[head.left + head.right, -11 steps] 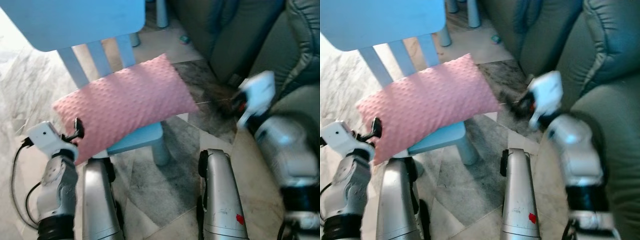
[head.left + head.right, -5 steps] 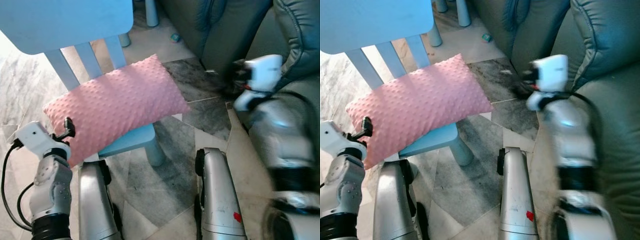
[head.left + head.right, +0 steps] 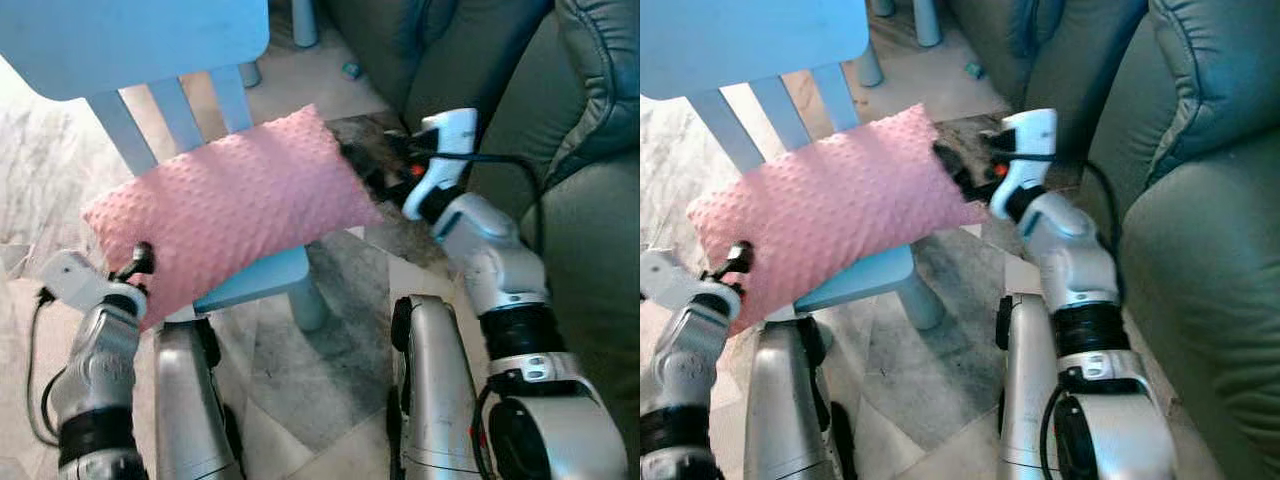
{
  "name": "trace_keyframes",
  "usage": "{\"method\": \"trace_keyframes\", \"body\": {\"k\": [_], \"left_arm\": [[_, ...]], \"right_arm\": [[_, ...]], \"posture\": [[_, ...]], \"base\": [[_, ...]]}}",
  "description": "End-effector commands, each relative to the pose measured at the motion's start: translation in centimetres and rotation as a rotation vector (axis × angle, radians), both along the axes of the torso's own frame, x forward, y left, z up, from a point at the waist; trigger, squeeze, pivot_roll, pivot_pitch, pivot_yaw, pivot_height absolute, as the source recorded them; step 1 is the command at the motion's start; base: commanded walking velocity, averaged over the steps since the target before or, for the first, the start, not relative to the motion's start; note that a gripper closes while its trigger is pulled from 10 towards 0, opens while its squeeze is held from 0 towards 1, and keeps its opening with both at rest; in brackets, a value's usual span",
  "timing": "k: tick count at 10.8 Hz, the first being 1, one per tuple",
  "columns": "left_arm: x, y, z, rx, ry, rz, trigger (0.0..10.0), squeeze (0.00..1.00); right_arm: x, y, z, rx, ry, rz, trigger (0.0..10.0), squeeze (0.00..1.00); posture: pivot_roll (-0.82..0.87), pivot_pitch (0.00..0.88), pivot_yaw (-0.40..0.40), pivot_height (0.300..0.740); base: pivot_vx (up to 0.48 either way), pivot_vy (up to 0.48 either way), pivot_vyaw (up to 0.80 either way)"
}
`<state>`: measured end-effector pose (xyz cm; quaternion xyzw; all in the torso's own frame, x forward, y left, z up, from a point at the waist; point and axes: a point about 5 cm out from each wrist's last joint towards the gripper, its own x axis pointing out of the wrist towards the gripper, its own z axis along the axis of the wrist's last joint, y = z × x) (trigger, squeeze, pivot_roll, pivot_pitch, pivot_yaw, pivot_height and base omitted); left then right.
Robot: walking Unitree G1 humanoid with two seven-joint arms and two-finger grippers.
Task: Move the pillow to the sofa
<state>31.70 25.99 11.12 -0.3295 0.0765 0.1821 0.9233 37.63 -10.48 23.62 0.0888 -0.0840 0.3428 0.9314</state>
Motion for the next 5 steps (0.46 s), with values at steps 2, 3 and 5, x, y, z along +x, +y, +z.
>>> {"method": "trace_keyframes", "body": {"k": [2,3,5], "left_arm": [[-0.12,0.22,-1.16,-0.104,0.05,-0.019,10.0,0.0],[0.19,0.02,-0.94,-0.113,0.039,-0.049,10.0,0.0],[0.1,-0.06,-0.48,-0.135,-0.013,-0.111,0.0,0.0]], "right_arm": [[-0.28,1.24,0.22,0.033,0.043,0.155,10.0,0.0],[-0.29,1.38,0.06,0.037,0.065,0.192,10.0,0.0],[-0.32,1.49,0.08,0.026,0.068,0.235,10.0,0.0]], "posture": [[-0.17,0.389,0.044,0.414],[-0.17,0.39,0.041,0.414],[-0.17,0.393,0.031,0.414]], "base": [[0.0,0.0,0.0],[0.0,0.0,0.0],[0.0,0.0,0.0]]}}
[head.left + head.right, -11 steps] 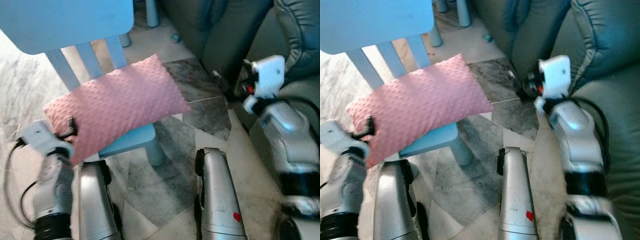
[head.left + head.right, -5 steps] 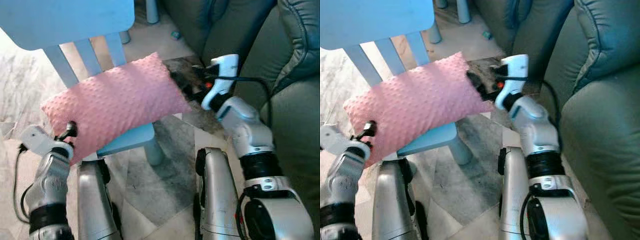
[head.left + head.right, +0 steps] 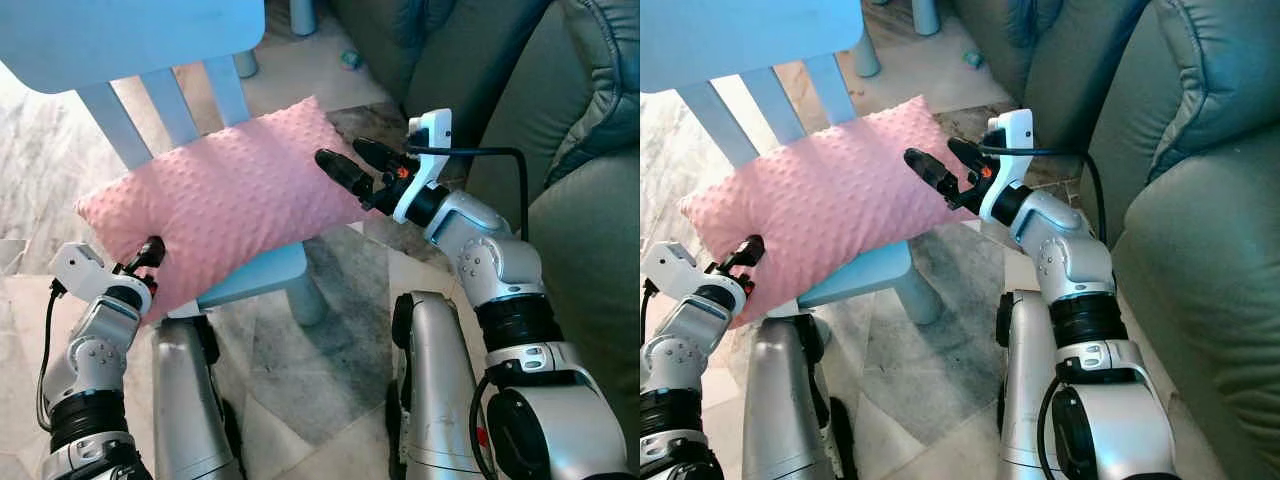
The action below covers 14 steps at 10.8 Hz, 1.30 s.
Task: Move the pillow to the sofa
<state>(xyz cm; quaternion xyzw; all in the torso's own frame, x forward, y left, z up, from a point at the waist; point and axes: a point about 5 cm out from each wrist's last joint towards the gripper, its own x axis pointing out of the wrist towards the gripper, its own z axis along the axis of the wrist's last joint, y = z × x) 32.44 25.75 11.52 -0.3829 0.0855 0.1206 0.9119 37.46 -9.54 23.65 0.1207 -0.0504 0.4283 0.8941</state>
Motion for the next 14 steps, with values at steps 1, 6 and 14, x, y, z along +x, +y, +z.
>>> {"method": "trace_keyframes", "body": {"k": [1,6,14], "left_arm": [[-0.8,0.1,-1.0,-0.007,0.028,-0.023,0.0,0.0],[-2.5,3.7,-1.5,0.059,0.082,0.125,0.0,0.0],[-3.4,6.4,0.1,0.182,0.058,0.271,0.0,0.0]], "right_arm": [[-0.2,0.6,-0.1,-0.005,0.006,0.041,10.0,0.0],[0.6,-1.2,1.4,0.055,0.062,0.124,10.0,0.0],[-0.2,0.1,0.8,0.037,0.109,0.3,10.0,0.0]], "posture": [[-0.17,0.395,0.03,0.414],[-0.17,0.396,0.022,0.414],[-0.16,0.4,0.015,0.414]], "base": [[0.0,0.0,0.0],[0.0,0.0,0.0],[0.0,0.0,0.0]]}}
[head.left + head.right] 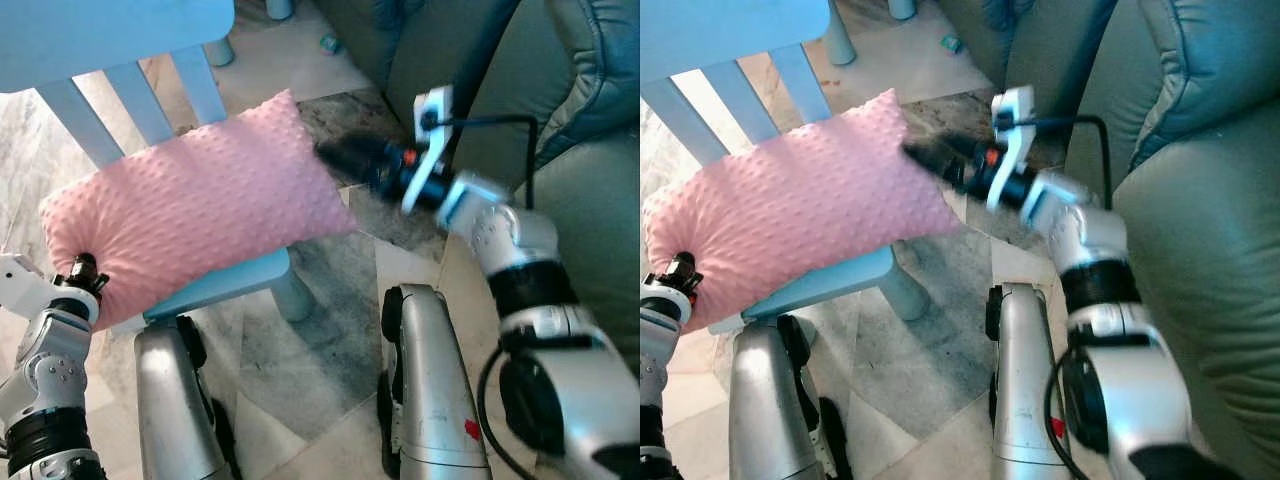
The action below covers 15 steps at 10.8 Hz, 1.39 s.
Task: Move the pillow to the sofa
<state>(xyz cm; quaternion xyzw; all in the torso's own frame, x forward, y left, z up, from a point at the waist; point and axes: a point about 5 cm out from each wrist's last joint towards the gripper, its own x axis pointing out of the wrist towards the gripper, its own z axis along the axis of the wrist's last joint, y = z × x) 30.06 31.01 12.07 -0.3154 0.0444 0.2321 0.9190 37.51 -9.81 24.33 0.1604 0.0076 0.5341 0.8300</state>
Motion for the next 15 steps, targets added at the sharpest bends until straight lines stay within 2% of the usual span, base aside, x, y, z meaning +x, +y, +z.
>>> {"method": "trace_keyframes", "body": {"k": [1,2,3,4,6,8,9,10,12,14,15], "left_arm": [[-0.9,0.9,-0.4,0.03,0.033,0.035,0.0,0.0],[-0.8,0.7,-0.4,0.031,0.034,0.029,0.0,0.0],[-0.7,0.3,-0.6,0.027,0.031,0.018,1.1,0.0],[-0.5,-0.3,-0.7,0.03,0.033,-0.017,10.0,0.0],[-0.5,-0.3,-0.8,0.031,0.045,-0.017,10.0,0.0],[-0.5,-0.3,-0.8,0.031,0.047,-0.018,10.0,0.0],[-0.5,-0.5,-0.9,0.028,0.05,-0.023,10.0,0.0],[-0.5,-0.5,-0.9,0.028,0.05,-0.024,10.0,0.0],[-0.6,-0.3,-0.9,0.033,0.053,-0.024,10.0,0.0],[-0.6,-0.4,-0.9,0.031,0.053,-0.023,10.0,0.0],[-0.6,-0.7,-1.0,0.028,0.054,-0.029,10.0,0.0]], "right_arm": [[-0.5,0.5,-0.4,0.0,0.009,0.055,10.0,0.0],[-0.6,0.7,-0.9,-0.01,0.039,0.059,10.0,0.0],[-0.6,1.2,-1.9,-0.047,0.026,0.056,10.0,0.0],[-1.2,2.1,-2.7,-0.068,0.027,0.086,10.0,0.0],[-2.3,3.4,-4.1,-0.128,0.058,0.127,10.0,0.0],[-3.2,4.4,-7.0,-0.285,0.072,0.153,10.0,0.0],[-2.6,4.9,-7.6,-0.308,0.02,0.062,10.0,0.0],[-2.2,4.9,-7.2,-0.29,0.016,0.027,10.0,0.0],[-0.8,3.9,-3.7,-0.206,-0.118,-0.078,10.0,0.0],[0.3,2.6,-1.5,-0.28,-0.315,-0.213,10.0,0.0],[1.1,1.9,-1.2,-0.293,-0.313,-0.27,10.0,0.0]], "posture": [[-0.16,0.4,0.014,0.414],[-0.17,0.399,0.013,0.414],[-0.16,0.4,0.013,0.414],[-0.16,0.4,0.014,0.414],[-0.16,0.401,0.013,0.414],[-0.16,0.405,0.013,0.414],[-0.16,0.404,0.013,0.414],[-0.15,0.405,0.016,0.414],[-0.16,0.406,0.016,0.414],[-0.16,0.406,0.014,0.414],[-0.15,0.406,0.015,0.414]], "base": [[0.0,0.0,0.0],[0.0,0.0,0.0],[0.0,0.0,0.0],[0.0,0.0,0.0],[0.0,0.0,0.0],[0.0,0.0,0.0],[0.0,0.0,0.0],[0.0,0.0,0.0],[0.0,0.0,0.0],[0.0,0.0,0.0],[0.0,0.0,0.0]]}}
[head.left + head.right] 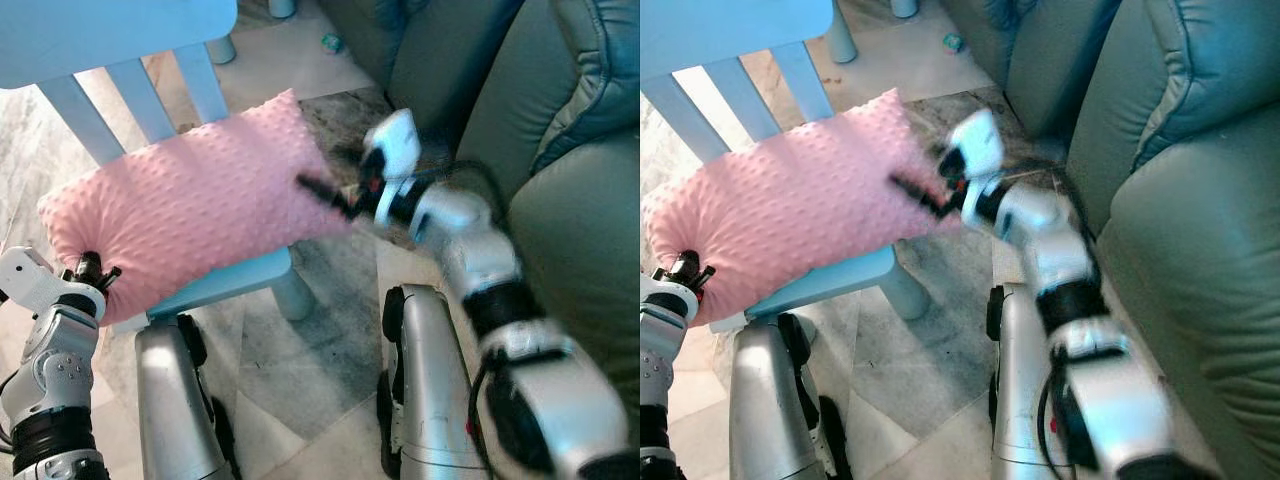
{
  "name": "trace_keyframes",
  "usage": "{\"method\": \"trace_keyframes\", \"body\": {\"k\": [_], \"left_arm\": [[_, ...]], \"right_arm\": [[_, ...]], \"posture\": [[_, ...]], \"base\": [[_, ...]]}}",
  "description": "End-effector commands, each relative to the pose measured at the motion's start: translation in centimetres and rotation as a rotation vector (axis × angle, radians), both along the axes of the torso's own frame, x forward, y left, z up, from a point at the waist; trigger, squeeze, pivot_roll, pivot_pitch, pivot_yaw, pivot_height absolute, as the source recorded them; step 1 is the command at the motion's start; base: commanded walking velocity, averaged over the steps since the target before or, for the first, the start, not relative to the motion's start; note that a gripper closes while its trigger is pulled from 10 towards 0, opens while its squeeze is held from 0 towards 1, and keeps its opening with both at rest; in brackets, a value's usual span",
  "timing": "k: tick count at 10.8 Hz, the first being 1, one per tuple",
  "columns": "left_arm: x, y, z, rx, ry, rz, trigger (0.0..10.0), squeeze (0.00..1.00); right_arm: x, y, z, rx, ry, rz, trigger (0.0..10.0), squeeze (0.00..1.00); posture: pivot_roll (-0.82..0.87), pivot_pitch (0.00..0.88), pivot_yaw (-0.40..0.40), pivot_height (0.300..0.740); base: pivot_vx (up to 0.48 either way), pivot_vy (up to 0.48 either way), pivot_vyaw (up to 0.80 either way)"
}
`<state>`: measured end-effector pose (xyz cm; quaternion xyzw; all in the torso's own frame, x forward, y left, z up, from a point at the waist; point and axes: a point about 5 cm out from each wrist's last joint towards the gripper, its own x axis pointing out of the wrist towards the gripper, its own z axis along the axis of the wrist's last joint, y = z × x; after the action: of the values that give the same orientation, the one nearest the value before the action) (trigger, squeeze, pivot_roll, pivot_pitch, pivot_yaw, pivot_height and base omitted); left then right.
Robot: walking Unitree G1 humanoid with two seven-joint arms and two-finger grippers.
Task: Move the pillow to the sofa
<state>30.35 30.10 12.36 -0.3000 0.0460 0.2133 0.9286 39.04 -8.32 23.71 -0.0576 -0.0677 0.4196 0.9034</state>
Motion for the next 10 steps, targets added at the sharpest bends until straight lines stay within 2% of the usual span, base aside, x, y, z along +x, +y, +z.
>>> {"method": "trace_keyframes", "body": {"k": [1,2,5,6,8,9,10], "left_arm": [[-0.9,0.2,-1.3,-0.005,0.057,0.009,10.0,0.0],[-0.9,0.0,-1.1,0.0,0.055,-0.018,10.0,0.0],[-1.3,-0.2,-0.5,0.021,0.053,-0.065,10.0,0.0],[-1.8,0.1,-0.4,0.03,0.059,-0.062,10.0,0.0],[-2.4,0.6,-0.2,0.04,0.07,-0.062,10.0,0.0],[-2.6,0.8,-0.2,0.041,0.073,-0.057,10.0,0.0],[-2.6,0.8,-0.1,0.042,0.076,-0.059,10.0,0.0]], "right_arm": [[0.1,-0.1,-1.4,-0.031,0.033,-0.017,10.0,0.0],[0.4,-0.6,-3.7,-0.076,0.116,-0.042,10.0,0.0],[0.8,-1.1,-5.4,-0.21,0.097,-0.163,10.0,0.0],[1.1,-1.2,-5.1,-0.245,0.044,-0.227,10.0,0.0],[1.7,-1.7,-2.5,-0.174,-0.054,-0.284,10.0,0.0],[2.0,-2.5,-1.9,-0.161,-0.078,-0.349,10.0,0.0],[2.2,-2.9,-1.9,-0.123,-0.047,-0.374,10.0,0.0]], "posture": [[-0.15,0.406,0.017,0.414],[-0.12,0.414,0.025,0.414],[-0.04,0.435,0.043,0.414],[-0.03,0.44,0.048,0.414],[-0.02,0.442,0.055,0.414],[-0.01,0.439,0.057,0.414],[0.0,0.437,0.059,0.414]], "base": [[0.0,0.0,0.0],[0.0,0.0,0.0],[0.0,0.0,0.0],[0.0,0.0,0.0],[0.0,0.0,0.0],[0.0,0.0,0.0],[0.0,0.0,0.0]]}}
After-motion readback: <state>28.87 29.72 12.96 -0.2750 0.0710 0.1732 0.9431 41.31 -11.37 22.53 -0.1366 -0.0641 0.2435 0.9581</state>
